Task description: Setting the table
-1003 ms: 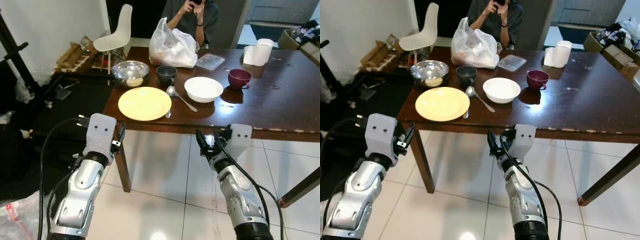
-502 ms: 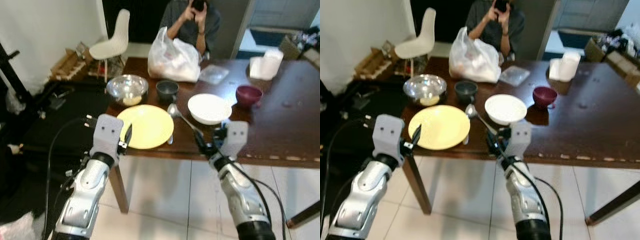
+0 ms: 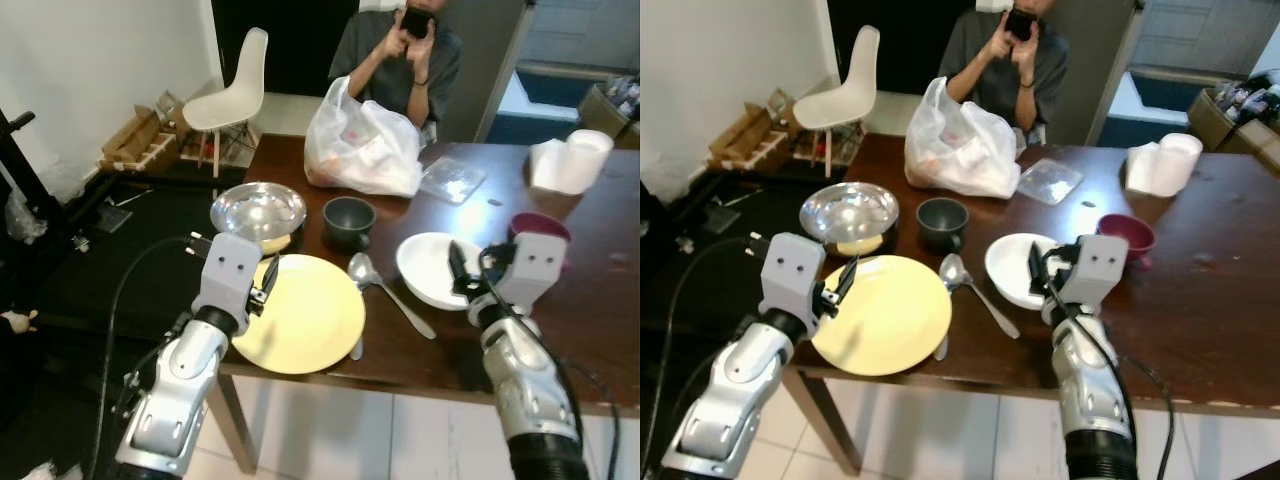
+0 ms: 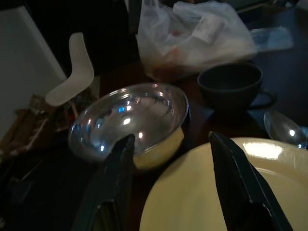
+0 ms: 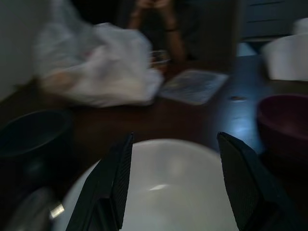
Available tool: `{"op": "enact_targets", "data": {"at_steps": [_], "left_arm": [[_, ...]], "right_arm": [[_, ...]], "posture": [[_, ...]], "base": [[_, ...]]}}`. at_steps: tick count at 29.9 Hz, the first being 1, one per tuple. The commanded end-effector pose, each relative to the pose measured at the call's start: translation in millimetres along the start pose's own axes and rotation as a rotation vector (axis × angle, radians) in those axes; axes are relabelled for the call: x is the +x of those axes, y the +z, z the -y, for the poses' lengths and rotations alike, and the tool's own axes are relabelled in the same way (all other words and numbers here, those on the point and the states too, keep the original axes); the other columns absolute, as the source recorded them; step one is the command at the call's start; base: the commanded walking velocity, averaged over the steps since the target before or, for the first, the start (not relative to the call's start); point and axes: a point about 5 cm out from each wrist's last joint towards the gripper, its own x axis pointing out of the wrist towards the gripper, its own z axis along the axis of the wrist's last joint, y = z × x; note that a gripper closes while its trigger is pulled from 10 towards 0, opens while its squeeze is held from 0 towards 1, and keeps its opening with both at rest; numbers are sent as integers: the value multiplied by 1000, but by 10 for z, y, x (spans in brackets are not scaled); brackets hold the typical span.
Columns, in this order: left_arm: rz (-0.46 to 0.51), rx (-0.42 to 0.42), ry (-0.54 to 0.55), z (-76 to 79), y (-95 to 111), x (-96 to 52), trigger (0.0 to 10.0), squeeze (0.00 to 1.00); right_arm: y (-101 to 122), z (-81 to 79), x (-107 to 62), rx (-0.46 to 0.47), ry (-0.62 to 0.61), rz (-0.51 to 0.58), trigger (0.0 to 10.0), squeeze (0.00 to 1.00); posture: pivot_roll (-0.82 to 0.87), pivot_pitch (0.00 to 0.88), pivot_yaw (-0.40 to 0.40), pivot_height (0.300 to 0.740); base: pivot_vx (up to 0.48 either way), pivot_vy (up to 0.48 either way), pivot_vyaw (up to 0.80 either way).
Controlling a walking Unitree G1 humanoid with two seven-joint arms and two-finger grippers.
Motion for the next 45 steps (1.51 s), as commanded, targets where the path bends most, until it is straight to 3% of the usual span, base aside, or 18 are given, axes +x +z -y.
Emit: {"op": "enact_targets", "data": {"at_steps": [1, 2, 3, 4, 10, 12, 13, 16, 18, 24, 35, 36, 37, 38, 39, 40, 41, 45], "left_arm": [[77, 24, -94, 68, 165, 23, 10000, 0], [77, 24, -94, 68, 165, 23, 10000, 0], [112, 16, -125, 77, 275, 62, 10000, 0], [126, 8, -131, 72, 321, 78, 10000, 0], [162, -1, -140, 20, 459, 111, 10000, 0], [178, 1, -140, -24, 514, 121, 10000, 0], [193, 3, -144, -59, 567, 130, 10000, 0], [200, 6, -150, -76, 596, 134, 10000, 0], [216, 7, -207, -62, 670, 129, 10000, 0], [225, -2, -334, 15, 760, 72, 10000, 0], [209, -21, -324, 6, 755, 53, 10000, 0], [205, -21, -326, 3, 756, 49, 10000, 0], [203, -22, -327, 1, 758, 45, 10000, 0], [201, -23, -326, -2, 758, 43, 10000, 0], [198, -25, -323, -9, 756, 42, 10000, 0], [196, -25, -321, -13, 755, 42, 10000, 0], [195, -26, -318, -16, 752, 43, 10000, 0], [191, -29, -312, -19, 747, 43, 10000, 0]], "right_arm": [[12, 232, 3, -34, -110, -9, 10000, 0], [12, 232, 3, -34, -110, -9, 10000, 0], [-45, 377, -9, -42, -168, -51, 10000, 0], [-68, 418, -15, -33, -183, -65, 10000, 0], [-108, 485, -25, -21, -211, -100, 10000, 0], [-183, 467, -22, 4, -197, -171, 10000, 0], [-263, 402, -25, 66, -142, -241, 10000, 0], [-312, 367, -34, 94, -119, -280, 10000, 0], [-404, 324, -59, 169, -90, -352, 10000, 0], [-491, 273, -66, 308, -51, -439, 10000, 0], [-560, 194, -12, 513, 33, -509, 10000, 0], [-566, 188, -9, 533, 39, -518, 9725, 0], [-569, 184, -7, 544, 42, -522, 7333, 0], [-576, 186, -2, 560, 38, -526, 6235, 0], [-584, 192, 7, 583, 29, -529, 1020, 0], [-586, 195, 11, 591, 26, -530, 1020, 0], [-587, 194, 13, 604, 23, -530, 0, 0], [-601, 206, 8, 645, 3, -529, 0, 0]], "posture": [[9, 0, 98, 740], [9, 0, 98, 740], [2, 0, 101, 740], [2, 0, 101, 740], [1, 0, 105, 740], [1, 0, 105, 740], [2, 0, 104, 740], [3, 0, 104, 740], [7, 0, 102, 740], [9, 0, 104, 740], [19, 0, 103, 740], [23, 0, 101, 740], [23, 0, 101, 740], [23, 0, 101, 740], [23, 0, 101, 740], [23, 0, 101, 740], [23, 0, 101, 740], [23, 0, 101, 740]], "base": [[0, 0, 0], [0, 0, 0], [0, 0, 0], [0, 0, 0], [0, 0, 0], [0, 0, 0], [0, 0, 0], [0, 0, 0], [0, 0, 0], [0, 0, 0], [0, 0, 0], [0, 0, 0], [0, 0, 0], [0, 0, 0], [0, 0, 0], [0, 0, 0], [0, 0, 0], [0, 0, 0]]}}
